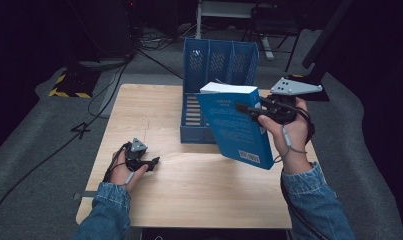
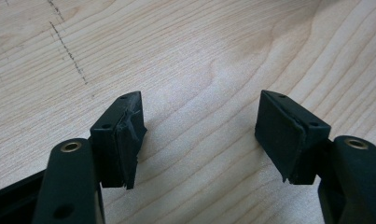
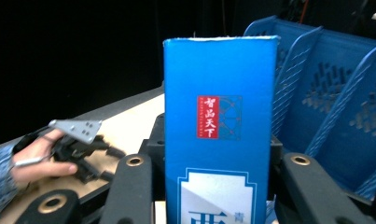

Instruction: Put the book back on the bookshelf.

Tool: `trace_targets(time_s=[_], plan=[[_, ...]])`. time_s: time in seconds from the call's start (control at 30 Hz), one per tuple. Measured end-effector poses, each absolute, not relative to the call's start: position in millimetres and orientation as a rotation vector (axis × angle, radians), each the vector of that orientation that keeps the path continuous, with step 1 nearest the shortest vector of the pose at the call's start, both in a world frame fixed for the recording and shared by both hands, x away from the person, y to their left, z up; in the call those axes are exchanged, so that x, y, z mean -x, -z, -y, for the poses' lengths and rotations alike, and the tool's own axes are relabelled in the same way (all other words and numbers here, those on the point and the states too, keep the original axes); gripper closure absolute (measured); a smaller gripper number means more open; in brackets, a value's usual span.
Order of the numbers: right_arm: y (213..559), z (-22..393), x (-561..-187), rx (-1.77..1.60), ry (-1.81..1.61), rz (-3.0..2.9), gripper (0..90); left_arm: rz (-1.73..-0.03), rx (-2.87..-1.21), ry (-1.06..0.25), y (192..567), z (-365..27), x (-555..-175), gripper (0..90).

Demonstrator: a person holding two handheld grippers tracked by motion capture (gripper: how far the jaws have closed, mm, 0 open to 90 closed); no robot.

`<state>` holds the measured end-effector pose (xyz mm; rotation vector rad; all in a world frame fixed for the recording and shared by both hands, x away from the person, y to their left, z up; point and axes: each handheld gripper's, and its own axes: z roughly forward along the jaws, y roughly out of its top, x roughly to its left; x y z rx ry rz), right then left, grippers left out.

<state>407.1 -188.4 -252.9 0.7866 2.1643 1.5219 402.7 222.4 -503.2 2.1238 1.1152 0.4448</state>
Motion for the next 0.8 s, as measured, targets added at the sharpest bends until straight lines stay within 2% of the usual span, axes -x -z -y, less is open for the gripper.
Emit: trace_targets(time_s=[0.37, 0.8], plan=[[226, 197, -438, -0.826, -1.496, -2.108, 61.5, -1.115, -2.121, -0.44, 503, -222, -403, 33.0], [225, 217, -475, -0.863, -1.537, -2.037, 61.5, -1.116, -2.12, -0.437, 503, -222, -403, 32.6]])
